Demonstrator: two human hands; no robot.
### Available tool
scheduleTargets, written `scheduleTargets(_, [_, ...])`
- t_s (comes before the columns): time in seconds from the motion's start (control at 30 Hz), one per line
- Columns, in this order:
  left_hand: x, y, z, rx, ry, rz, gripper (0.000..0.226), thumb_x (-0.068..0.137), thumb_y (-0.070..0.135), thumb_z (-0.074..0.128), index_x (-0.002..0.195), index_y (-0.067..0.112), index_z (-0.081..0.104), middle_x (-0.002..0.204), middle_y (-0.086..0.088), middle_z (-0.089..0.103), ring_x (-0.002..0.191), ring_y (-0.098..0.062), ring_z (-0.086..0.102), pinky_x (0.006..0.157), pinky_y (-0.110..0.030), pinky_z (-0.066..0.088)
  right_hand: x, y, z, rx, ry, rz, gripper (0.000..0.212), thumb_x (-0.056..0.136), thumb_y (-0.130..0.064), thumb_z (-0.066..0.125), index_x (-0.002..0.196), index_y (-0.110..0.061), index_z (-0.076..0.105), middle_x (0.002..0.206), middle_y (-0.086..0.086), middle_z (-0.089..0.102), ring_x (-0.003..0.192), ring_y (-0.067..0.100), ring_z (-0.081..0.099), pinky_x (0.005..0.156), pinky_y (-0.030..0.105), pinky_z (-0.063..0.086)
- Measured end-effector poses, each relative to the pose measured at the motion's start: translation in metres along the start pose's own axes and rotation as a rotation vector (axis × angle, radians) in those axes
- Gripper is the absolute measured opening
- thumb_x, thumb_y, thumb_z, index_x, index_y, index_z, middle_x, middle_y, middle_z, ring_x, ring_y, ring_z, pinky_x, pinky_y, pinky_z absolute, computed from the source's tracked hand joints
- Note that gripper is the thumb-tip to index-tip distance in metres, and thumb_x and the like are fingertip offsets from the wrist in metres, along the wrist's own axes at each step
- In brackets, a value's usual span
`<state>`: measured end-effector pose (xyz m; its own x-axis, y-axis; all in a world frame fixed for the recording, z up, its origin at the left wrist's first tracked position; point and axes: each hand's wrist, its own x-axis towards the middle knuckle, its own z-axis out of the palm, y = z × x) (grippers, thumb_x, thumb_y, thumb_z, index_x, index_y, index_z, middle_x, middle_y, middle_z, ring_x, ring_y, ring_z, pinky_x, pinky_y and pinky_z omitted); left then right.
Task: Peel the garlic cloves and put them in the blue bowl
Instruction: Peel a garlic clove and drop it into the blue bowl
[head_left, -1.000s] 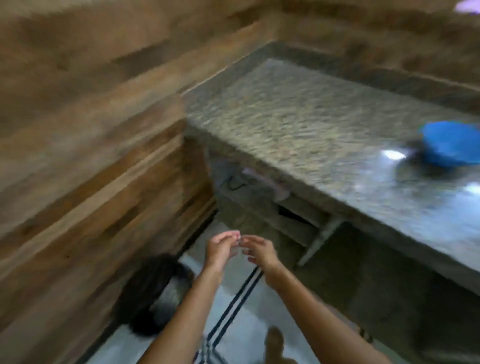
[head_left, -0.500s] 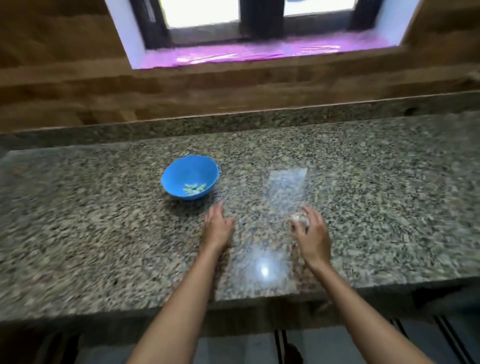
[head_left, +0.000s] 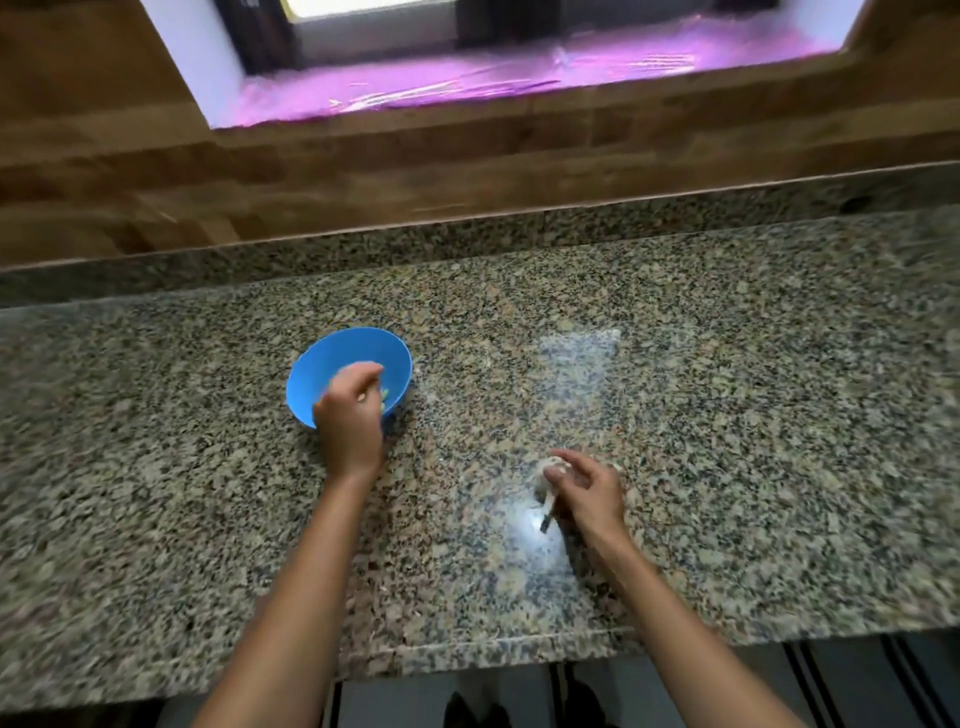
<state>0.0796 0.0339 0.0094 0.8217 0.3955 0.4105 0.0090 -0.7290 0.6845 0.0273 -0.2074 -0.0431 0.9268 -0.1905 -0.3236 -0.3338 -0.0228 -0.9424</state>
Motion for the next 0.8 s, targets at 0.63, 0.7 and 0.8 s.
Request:
scheduleTargets(0.63, [-0.084,0.009,0.042,-0.502,-0.613,-0.415,0.027,0.08,0.009,0.073,0.106,0.01,0.071,0.098,-0.005,0.073,0.087,-0.012,0.07,0.077,-0.024,0.056,0.001,-0.006,0.052,0.561,-0.269,0.321,0.031,0.091,-0.005,0.052,0.122,-0.007,0.055,0.113,0.016,0.065,0.098,0.026,0.064,0.08,0.032,0.056])
scheduleTargets(0.7, [-0.087,0.008,0.043,-0.459,-0.579,-0.397,0.022,0.083,0.01,0.07,0.104,0.01,0.072,0.097,-0.005,0.073,0.087,-0.01,0.069,0.079,-0.025,0.056,0.001,-0.006,0.051,0.476,-0.329,0.315,0.036,0.091,-0.008,0.052,0.127,-0.011,0.051,0.118,0.015,0.062,0.106,0.025,0.061,0.095,0.04,0.049])
scheduleTargets(0.8, [-0.093,0.016,0.044,-0.407,-0.509,-0.331,0.021,0.084,0.013,0.069,0.105,0.014,0.071,0.093,0.006,0.071,0.083,0.004,0.065,0.076,-0.018,0.054,0.001,-0.003,0.053,0.49,-0.299,0.309,0.039,0.09,-0.01,0.053,0.129,-0.007,0.049,0.12,0.014,0.062,0.111,0.026,0.059,0.1,0.044,0.044])
